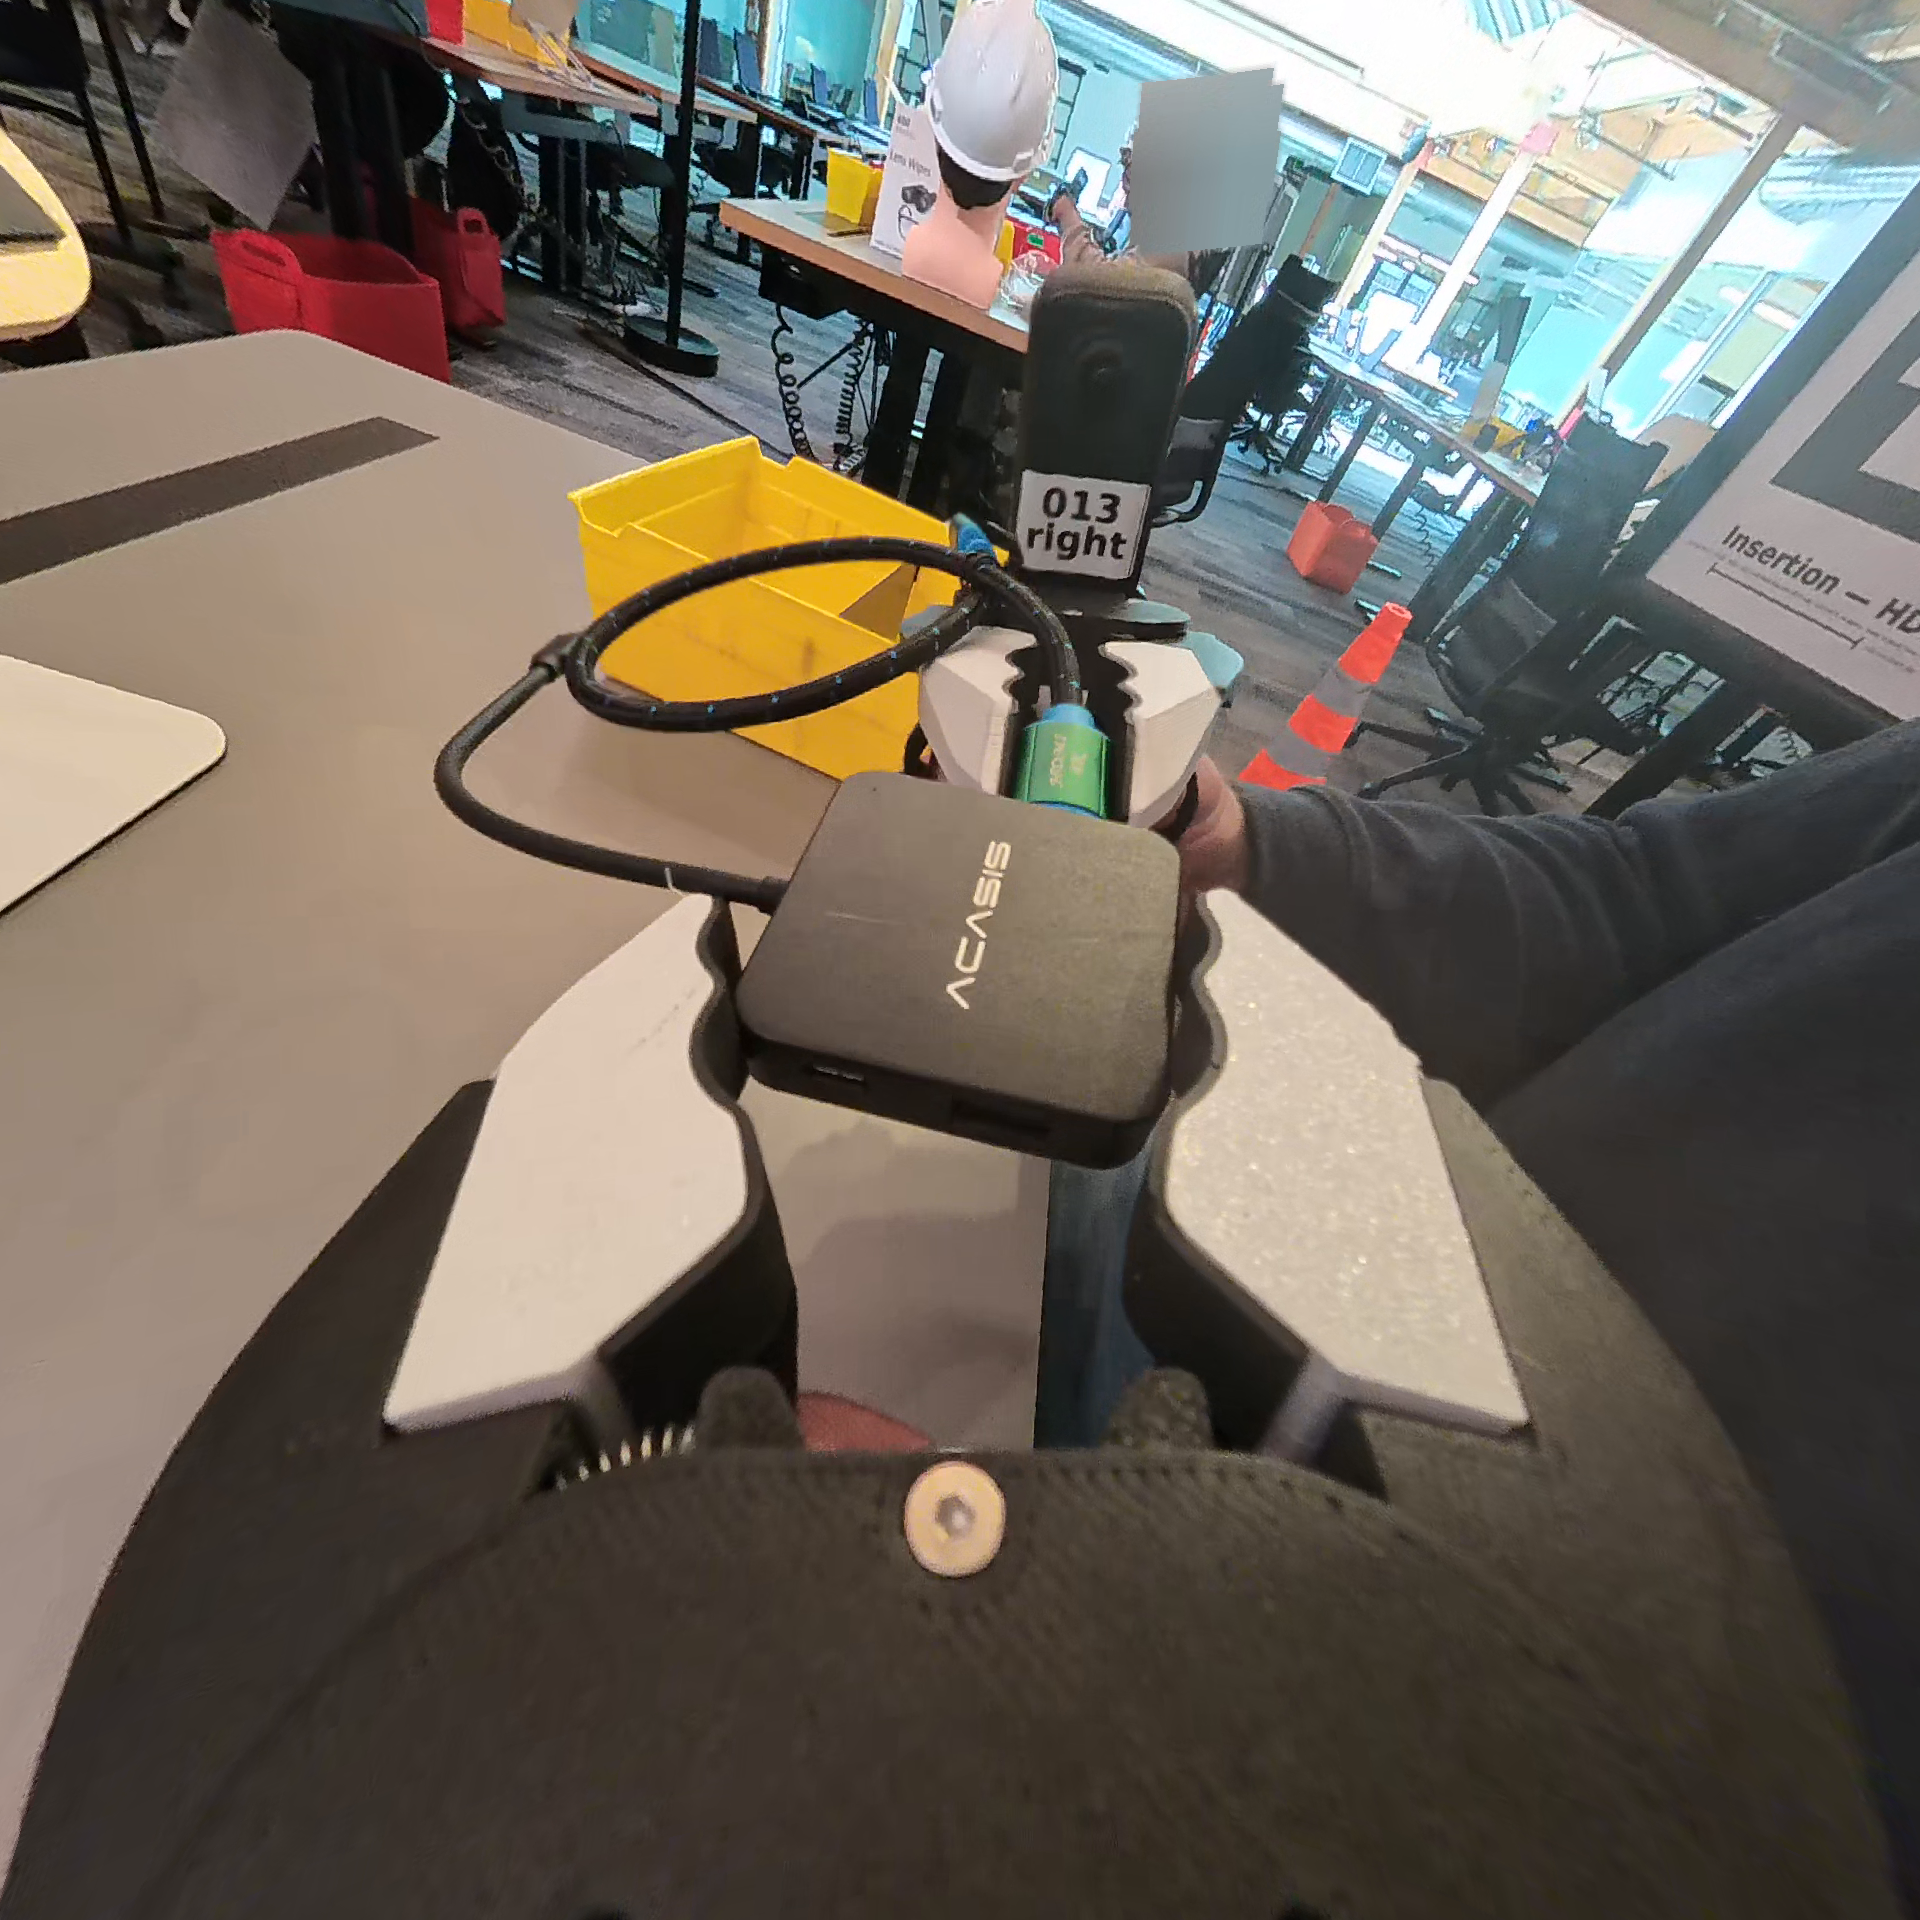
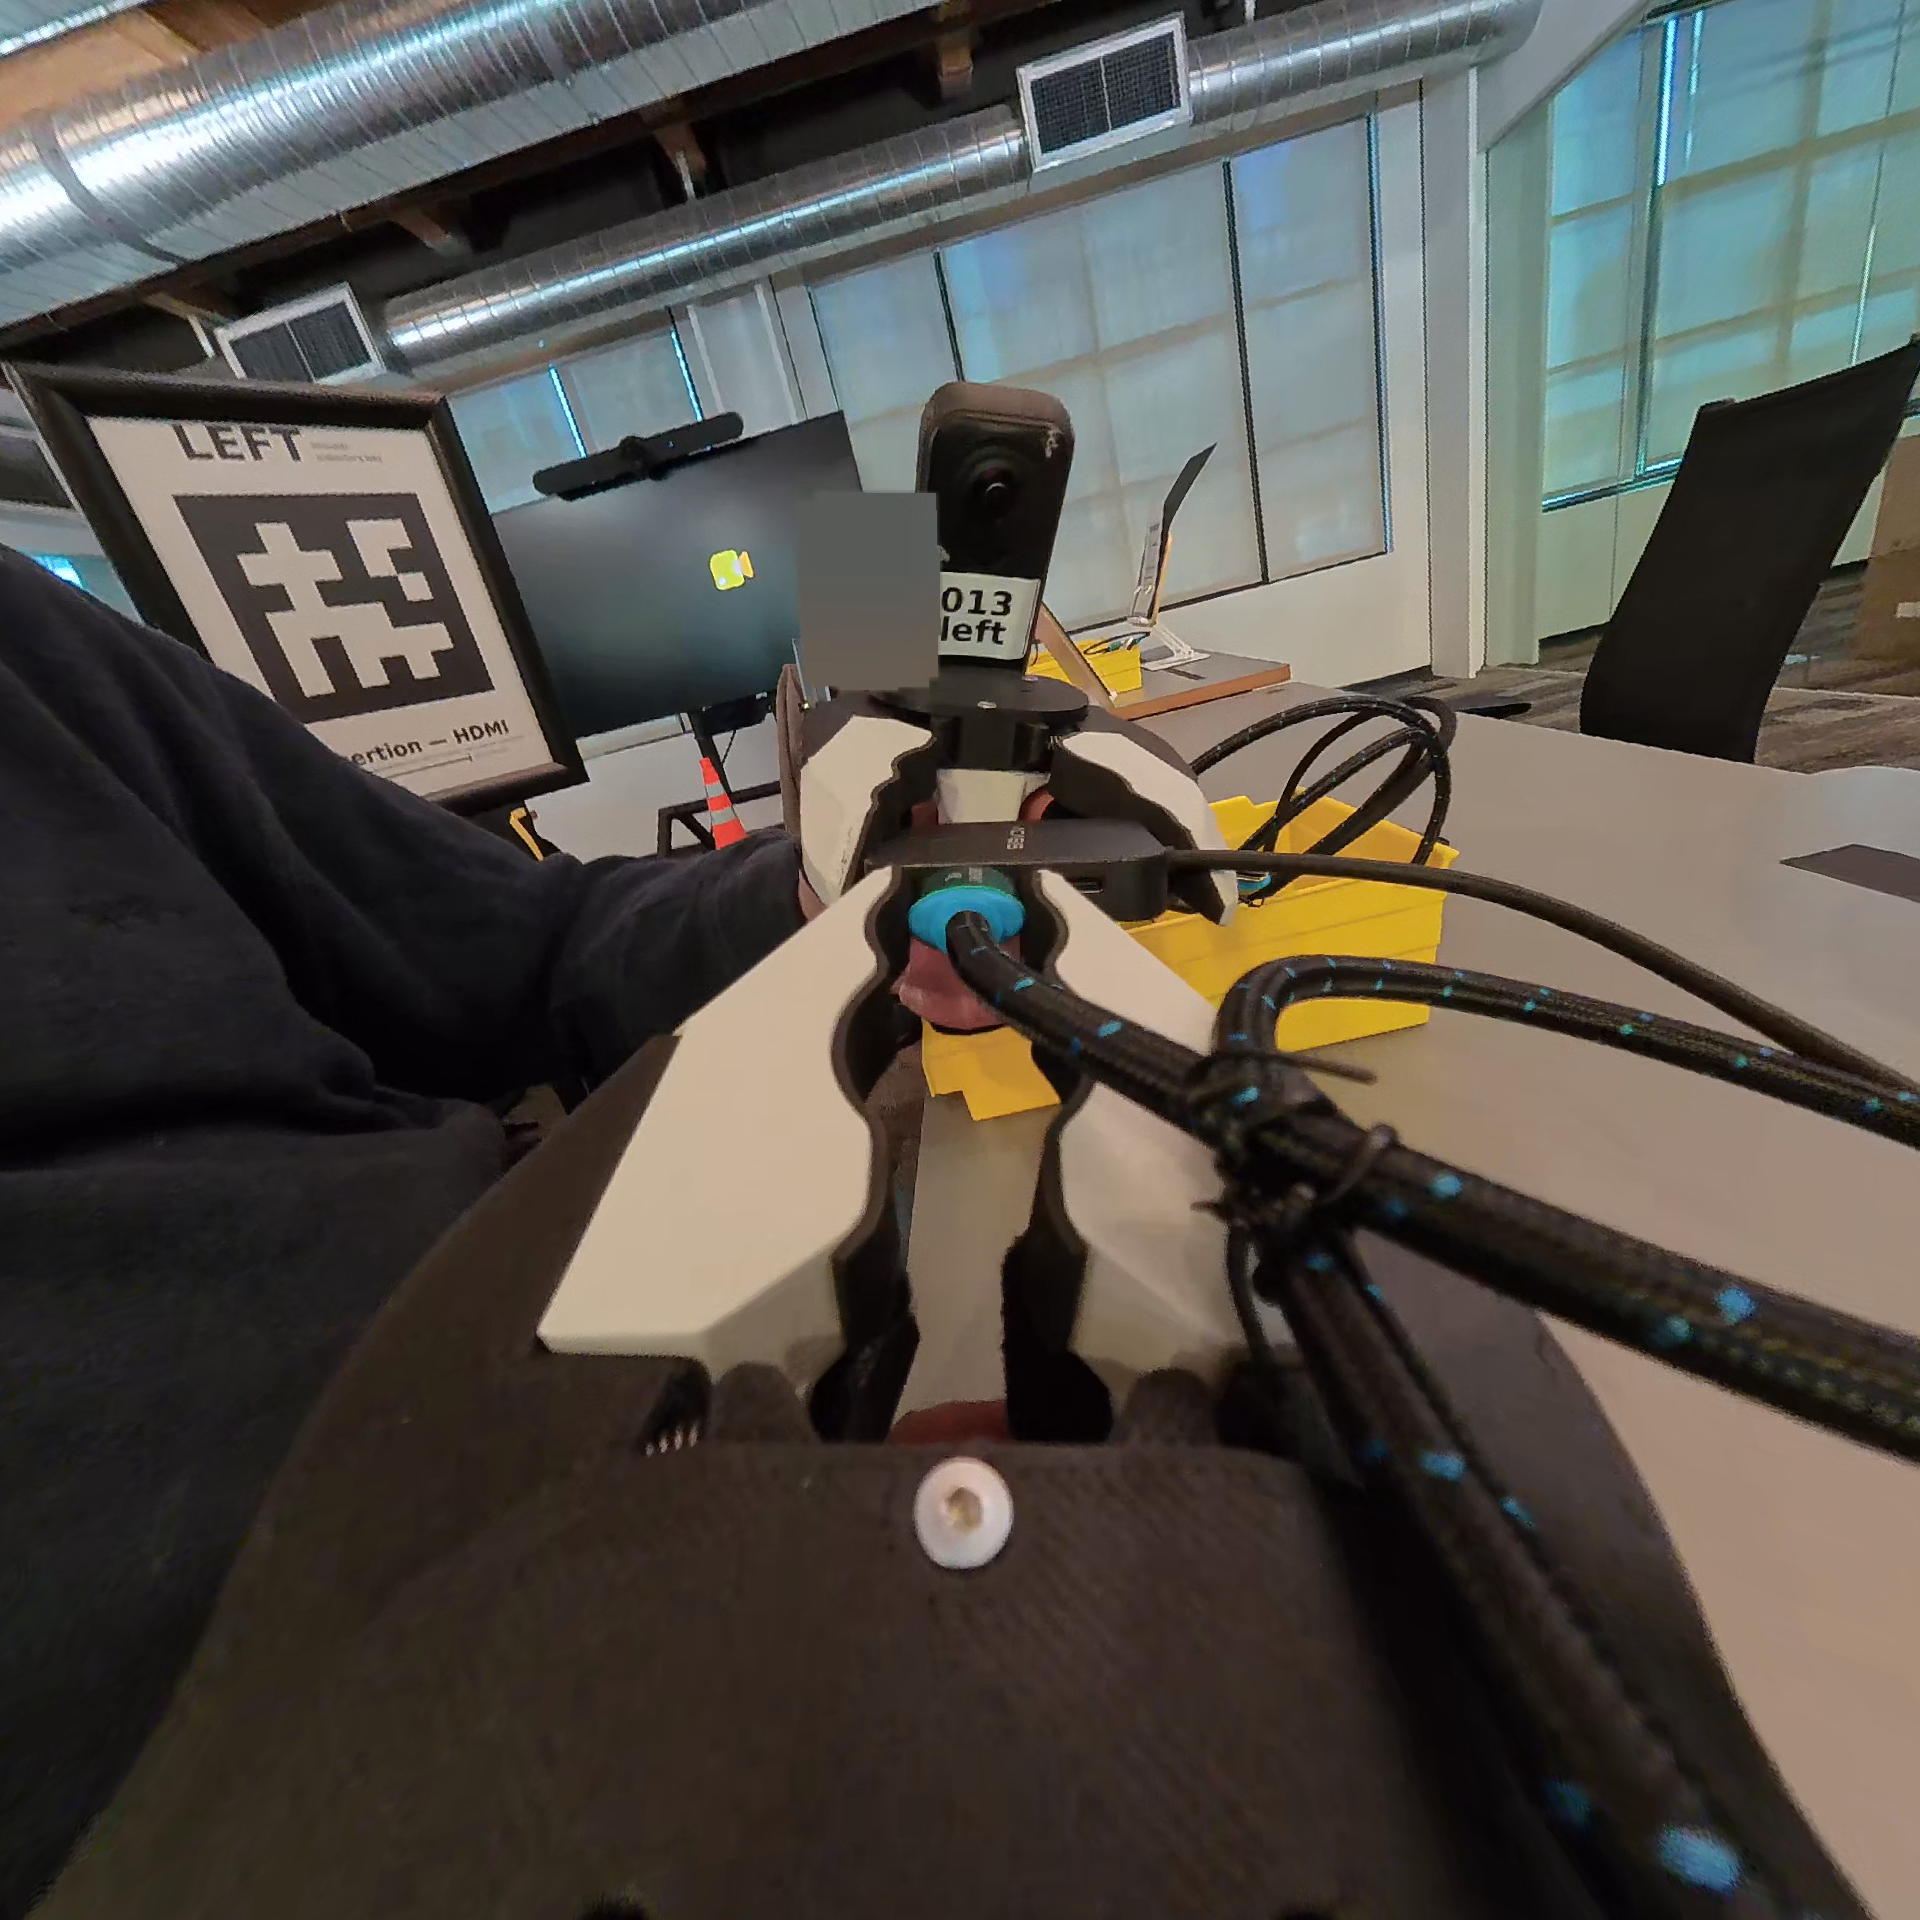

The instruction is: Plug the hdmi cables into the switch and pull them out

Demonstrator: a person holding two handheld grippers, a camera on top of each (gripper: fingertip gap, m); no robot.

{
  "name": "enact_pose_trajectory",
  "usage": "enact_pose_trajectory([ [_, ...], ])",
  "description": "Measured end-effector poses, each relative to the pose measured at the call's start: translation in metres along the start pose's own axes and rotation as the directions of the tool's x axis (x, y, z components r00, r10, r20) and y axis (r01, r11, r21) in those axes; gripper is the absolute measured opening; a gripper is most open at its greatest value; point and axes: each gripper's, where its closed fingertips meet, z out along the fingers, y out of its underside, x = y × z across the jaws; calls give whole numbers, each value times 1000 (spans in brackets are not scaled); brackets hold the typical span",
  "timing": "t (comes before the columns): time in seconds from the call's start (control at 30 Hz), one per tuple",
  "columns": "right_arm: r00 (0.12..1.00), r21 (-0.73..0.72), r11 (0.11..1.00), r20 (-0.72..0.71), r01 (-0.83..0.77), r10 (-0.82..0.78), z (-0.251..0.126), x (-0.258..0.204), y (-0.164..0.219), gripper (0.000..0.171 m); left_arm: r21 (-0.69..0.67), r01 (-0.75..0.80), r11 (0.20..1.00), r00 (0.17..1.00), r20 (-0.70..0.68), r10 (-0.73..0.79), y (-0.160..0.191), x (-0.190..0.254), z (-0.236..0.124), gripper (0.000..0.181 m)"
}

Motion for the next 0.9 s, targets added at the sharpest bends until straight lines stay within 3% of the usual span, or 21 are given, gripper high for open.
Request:
enact_pose_trajectory([
  [0.43,995,-59,998,-89,34,-39,-1,7,-5,17,4,-4,1000,1000,25,4,-4,-3,-4,75],
  [0.7,1000,-80,997,30,9,-6,-3,-8,0,16,-36,-73,997,996,-54,71,0,11,-5,74],
  [0.8,999,-63,998,-39,15,-17,-5,1,-4,15,-24,-59,998,998,-19,59,-2,4,-7,75],
  [0.9,990,33,999,-142,4,1,-32,19,-26,16,36,-33,999,998,52,31,-13,-12,-28,75],
])
